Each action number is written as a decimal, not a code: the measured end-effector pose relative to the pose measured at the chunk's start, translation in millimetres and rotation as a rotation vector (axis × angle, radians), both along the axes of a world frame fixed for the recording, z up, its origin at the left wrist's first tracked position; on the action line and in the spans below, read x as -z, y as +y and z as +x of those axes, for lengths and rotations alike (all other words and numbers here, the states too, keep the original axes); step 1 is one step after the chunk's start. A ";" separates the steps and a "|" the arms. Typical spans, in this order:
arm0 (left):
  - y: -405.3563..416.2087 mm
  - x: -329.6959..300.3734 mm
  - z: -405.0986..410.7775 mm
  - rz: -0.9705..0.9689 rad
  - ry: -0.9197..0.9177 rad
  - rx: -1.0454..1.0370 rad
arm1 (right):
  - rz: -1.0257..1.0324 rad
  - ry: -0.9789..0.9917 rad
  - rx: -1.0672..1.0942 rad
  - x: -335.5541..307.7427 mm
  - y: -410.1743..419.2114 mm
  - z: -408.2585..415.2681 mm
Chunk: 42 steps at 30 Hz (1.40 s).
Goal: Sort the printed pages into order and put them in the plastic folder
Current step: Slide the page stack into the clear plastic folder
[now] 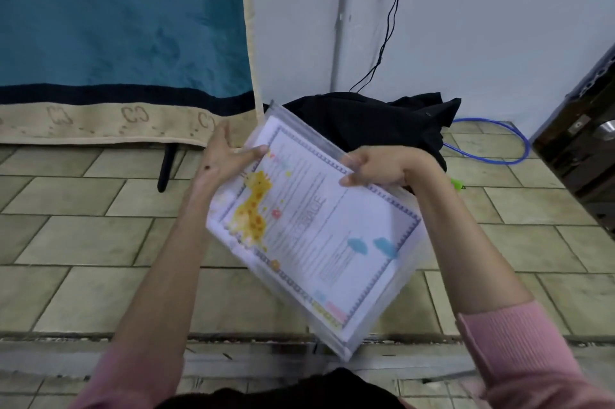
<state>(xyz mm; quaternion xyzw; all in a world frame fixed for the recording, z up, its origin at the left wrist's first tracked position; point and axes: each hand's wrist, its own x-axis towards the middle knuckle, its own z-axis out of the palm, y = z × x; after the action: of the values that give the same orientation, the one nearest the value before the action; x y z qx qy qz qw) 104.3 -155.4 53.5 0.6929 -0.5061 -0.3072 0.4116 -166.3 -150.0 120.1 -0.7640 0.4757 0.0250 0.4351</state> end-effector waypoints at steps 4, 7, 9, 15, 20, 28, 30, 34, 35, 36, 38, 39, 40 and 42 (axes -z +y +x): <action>5.9 -19.3 -2.6 -0.134 0.456 0.147 | -0.408 0.221 -0.080 -59.8 9.1 2.3; 9.7 -13.4 0.7 -0.192 0.632 0.188 | -0.581 0.043 0.028 -71.3 14.3 -3.2; 13.7 -4.8 4.7 -0.221 0.711 0.198 | -0.665 -0.266 0.194 -69.9 19.1 -17.9; 17.8 30.4 20.9 -0.208 0.875 0.152 | -0.884 -0.573 0.779 -18.6 19.6 -77.4; 24.2 30.8 20.3 -0.214 0.882 0.157 | -0.459 -0.798 0.808 28.1 9.2 -81.4; 26.3 -55.7 -31.8 -0.806 0.181 -0.532 | -0.441 -1.049 0.894 40.6 9.3 -74.4; 20.7 -88.4 -76.8 -0.777 0.040 -0.120 | -0.431 -1.047 0.855 40.9 11.0 -75.3; 6.7 -121.4 -163.8 -0.440 -0.360 0.628 | -0.474 -1.018 0.808 42.4 13.5 -72.9; 2.4 -120.3 -177.4 -0.371 -0.459 0.709 | -0.480 -1.026 0.817 42.7 14.2 -72.6; -2.2 -117.4 -187.1 -0.326 -0.540 0.758 | -0.489 -1.037 0.832 42.7 14.3 -72.7; -9.5 -111.1 -195.6 -0.293 -0.559 0.806 | -0.499 -1.062 0.863 42.2 13.8 -73.5; -11.4 -108.1 -196.4 -0.302 -0.525 0.811 | -0.493 -1.078 0.877 42.4 12.9 -74.4; -12.0 -105.8 -196.4 -0.326 -0.486 0.802 | -0.487 -1.096 0.888 42.9 11.9 -74.7; -12.0 -104.0 -196.6 -0.379 -0.408 0.763 | -0.512 -1.116 0.894 43.1 9.8 -73.0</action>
<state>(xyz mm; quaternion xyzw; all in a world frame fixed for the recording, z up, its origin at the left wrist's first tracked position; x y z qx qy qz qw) -92.4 -167.4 157.4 0.4163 -0.8423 -0.1961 0.2807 -239.3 -140.3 77.0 -0.4747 0.4403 -0.6553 0.3892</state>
